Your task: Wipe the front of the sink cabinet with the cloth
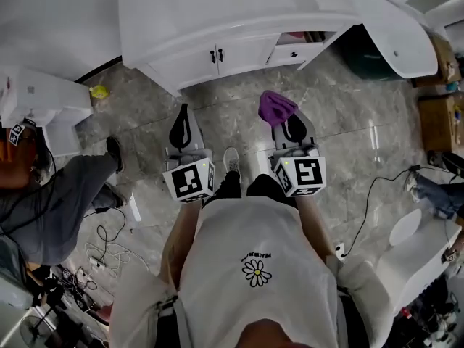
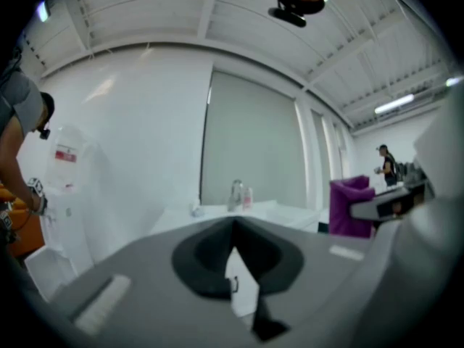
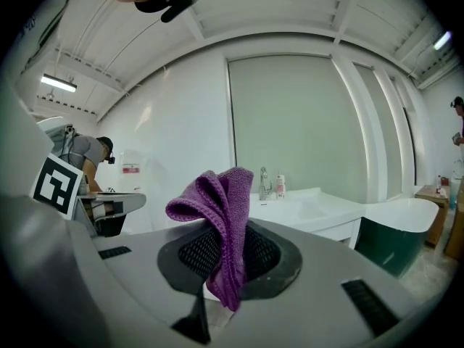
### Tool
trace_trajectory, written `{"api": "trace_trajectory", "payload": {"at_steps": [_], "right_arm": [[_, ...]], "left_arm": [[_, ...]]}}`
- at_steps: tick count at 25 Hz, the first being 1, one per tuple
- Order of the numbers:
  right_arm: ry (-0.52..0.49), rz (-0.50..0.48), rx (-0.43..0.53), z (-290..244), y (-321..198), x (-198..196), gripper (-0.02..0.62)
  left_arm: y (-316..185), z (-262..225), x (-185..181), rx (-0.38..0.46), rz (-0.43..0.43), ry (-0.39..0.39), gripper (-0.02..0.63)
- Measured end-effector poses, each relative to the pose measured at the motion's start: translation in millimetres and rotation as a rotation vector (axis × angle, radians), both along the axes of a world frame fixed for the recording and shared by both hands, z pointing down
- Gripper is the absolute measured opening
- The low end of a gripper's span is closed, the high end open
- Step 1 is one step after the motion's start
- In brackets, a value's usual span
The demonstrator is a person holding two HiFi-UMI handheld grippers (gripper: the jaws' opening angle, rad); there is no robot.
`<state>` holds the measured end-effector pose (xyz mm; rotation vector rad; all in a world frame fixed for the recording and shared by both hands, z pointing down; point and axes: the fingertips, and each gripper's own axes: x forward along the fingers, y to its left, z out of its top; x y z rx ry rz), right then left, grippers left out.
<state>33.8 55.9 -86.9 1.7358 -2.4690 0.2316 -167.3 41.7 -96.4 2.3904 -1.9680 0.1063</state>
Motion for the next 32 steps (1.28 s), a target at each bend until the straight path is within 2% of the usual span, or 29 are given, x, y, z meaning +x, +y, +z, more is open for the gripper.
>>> {"api": "trace_trajectory", "payload": {"at_steps": [5,8,16,23,32], "right_arm": [[0.014,-0.027,0.013,-8.8,-43.8,-7.1,0.057],[0.005,-0.036,0.011,-8.0,-59.2,-2.2,0.057],[-0.031,-0.075,0.021,-9.3,-74.0,5.2,0.057],[-0.05,-0.074,-0.016,1.1,-80.3,26.4,0.057],[-0.055,-0.083,-0.053,22.2,-94.7,32.1,0.057]], "left_arm": [[-38.5,2.5,-9.7,-0.007,-0.026,0.012,0.005],[-50.3,-4.9,-7.3,0.017,-0.04,0.007,0.005],[-61.0,-30.8,-5.4,0.074,-0.1,-0.017,0.005],[-61.2,-22.7,14.1,0.038,-0.108,-0.017,0.005],[-75.0,-3.1,25.4,0.008,-0.124,0.005,0.005]]}}
